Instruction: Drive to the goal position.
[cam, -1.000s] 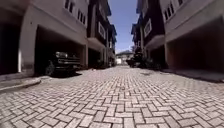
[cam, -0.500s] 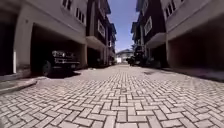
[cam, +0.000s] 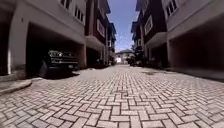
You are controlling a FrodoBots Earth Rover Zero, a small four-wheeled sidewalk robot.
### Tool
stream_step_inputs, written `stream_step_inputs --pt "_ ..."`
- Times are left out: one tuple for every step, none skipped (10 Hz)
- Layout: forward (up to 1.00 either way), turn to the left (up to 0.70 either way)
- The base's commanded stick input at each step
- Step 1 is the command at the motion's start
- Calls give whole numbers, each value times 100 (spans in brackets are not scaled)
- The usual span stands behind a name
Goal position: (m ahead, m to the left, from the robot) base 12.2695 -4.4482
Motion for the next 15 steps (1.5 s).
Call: stream_step_inputs --pt "50 0" --pt "50 0" --pt "50 0" --pt "50 0" --pt "50 0" --pt "50 0" --pt "50 0" --pt "50 0" --pt "50 0" --pt "50 0" --pt "50 0" --pt "50 0" --pt "50 0" --pt "50 0" --pt "50 0"
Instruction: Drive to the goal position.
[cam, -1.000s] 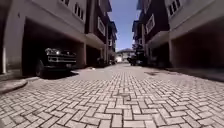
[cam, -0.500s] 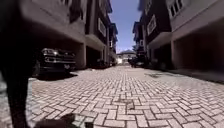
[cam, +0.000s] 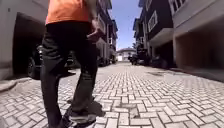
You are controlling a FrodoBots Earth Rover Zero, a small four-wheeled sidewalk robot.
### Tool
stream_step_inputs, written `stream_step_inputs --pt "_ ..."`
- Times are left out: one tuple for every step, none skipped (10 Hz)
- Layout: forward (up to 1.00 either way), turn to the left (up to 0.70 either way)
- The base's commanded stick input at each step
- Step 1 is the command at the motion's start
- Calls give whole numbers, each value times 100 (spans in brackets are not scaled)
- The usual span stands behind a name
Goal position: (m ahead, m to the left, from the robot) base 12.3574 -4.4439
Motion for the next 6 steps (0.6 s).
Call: stream_step_inputs --pt "50 0" --pt "50 0" --pt "50 0" --pt "50 0" --pt "50 0" --pt "50 0"
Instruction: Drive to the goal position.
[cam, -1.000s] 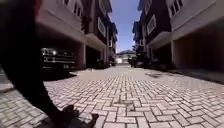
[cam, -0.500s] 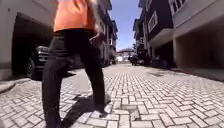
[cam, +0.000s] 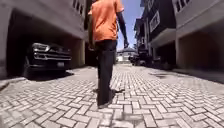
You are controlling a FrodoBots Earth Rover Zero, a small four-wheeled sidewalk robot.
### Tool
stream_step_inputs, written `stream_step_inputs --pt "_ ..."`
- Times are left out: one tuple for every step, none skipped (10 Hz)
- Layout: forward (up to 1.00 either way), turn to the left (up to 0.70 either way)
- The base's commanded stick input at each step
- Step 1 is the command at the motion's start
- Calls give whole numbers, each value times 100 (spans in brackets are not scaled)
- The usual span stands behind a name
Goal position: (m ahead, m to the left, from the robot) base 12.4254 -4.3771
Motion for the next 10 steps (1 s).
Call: stream_step_inputs --pt "50 0" --pt "50 0" --pt "50 0" --pt "50 0" --pt "50 0" --pt "50 0" --pt "50 0" --pt "50 0" --pt "50 -4" --pt "50 -11"
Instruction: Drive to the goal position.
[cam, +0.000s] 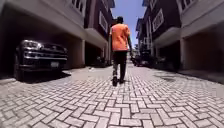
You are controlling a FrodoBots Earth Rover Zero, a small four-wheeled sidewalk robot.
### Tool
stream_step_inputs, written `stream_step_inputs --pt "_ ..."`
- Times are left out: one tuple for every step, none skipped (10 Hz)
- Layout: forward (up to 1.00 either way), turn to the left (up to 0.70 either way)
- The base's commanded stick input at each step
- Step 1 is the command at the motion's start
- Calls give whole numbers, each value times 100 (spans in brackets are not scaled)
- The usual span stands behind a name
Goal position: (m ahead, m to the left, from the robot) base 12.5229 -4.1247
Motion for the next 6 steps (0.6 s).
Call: stream_step_inputs --pt "50 -40" --pt "50 -26" --pt "50 -7" --pt "50 0" --pt "50 0" --pt "50 0"
